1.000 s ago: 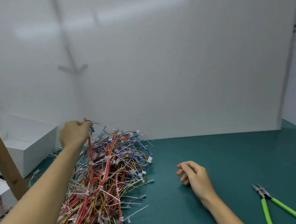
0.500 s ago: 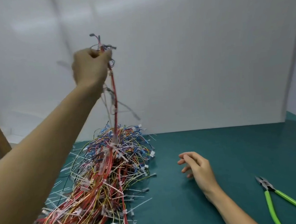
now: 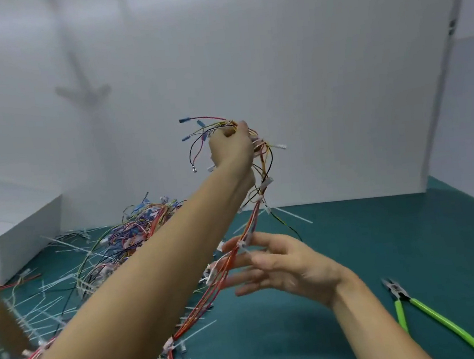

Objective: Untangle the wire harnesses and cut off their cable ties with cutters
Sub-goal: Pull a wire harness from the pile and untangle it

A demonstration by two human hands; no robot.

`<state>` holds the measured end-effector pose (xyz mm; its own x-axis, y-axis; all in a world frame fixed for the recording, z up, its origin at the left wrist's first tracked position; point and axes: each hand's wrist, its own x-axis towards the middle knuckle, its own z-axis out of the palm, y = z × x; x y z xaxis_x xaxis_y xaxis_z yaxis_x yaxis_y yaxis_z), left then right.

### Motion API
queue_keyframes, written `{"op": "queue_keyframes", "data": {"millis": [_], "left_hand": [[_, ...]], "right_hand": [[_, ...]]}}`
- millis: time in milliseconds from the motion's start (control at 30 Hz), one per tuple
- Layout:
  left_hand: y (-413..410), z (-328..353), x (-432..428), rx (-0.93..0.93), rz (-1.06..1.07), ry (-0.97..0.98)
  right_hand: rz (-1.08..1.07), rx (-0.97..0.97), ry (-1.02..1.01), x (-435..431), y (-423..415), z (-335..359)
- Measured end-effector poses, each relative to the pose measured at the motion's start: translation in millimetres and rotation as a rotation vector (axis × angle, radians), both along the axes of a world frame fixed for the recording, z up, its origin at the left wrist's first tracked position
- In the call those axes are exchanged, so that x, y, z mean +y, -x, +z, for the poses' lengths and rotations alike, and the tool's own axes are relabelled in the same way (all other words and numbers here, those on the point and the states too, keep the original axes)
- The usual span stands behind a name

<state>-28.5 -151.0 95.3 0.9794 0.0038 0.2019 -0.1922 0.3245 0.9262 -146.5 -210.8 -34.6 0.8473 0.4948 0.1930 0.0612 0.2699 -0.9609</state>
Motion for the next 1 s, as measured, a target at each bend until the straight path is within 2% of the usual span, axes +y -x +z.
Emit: {"op": "queue_keyframes", "data": {"millis": [100, 167, 333, 400, 467, 600, 700, 767, 833, 900, 1000], "left_hand": [[5.0, 3.3, -5.0, 0.013, -0.101, 0.121], [6.1, 6.8, -5.0, 0.002, -0.186, 0.137], [-1.4, 17.7, 10.3, 0.051, -0.383, 0.18], [-6.8, 17.1, 19.4, 0.07, -0.383, 0.146], [-11.8, 12.3, 28.1, 0.082, -0.381, 0.112], [-19.1, -3.9, 34.1, 0.043, -0.346, -0.041], [-22.5, -22.7, 32.6, -0.099, -0.279, -0.309], [-22.2, -39.6, 32.5, -0.201, -0.284, -0.462], [-19.5, -56.2, 32.4, -0.29, -0.274, -0.57], [-13.8, -69.3, 30.1, -0.363, -0.272, -0.645], [-2.7, -82.8, 23.2, -0.424, -0.321, -0.692]], "right_hand": [[-0.07, 0.002, -0.085, -0.7, -1.6, 2.6], [-0.203, 0.02, -0.117, -0.9, -4.9, 5.9], [-0.826, 0.02, -0.22, -25.0, -18.3, 4.1], [-1.042, -0.047, -0.142, -45.2, -22.4, -0.4], [-1.157, -0.109, -0.03, -61.7, -24.9, -6.7], [-1.244, -0.08, 0.235, -74.9, -29.1, -26.8], [-1.028, 0.144, 0.708, -82.0, -27.0, -35.5], [-0.846, 0.265, 0.918, -85.7, -21.6, -27.2], [-0.863, 0.189, 1.036, -86.4, -17.1, -9.7], [-1.019, -0.024, 0.959, -81.6, -14.3, 9.6], [-1.178, -0.198, 0.594, -70.0, -15.5, 32.0]]}}
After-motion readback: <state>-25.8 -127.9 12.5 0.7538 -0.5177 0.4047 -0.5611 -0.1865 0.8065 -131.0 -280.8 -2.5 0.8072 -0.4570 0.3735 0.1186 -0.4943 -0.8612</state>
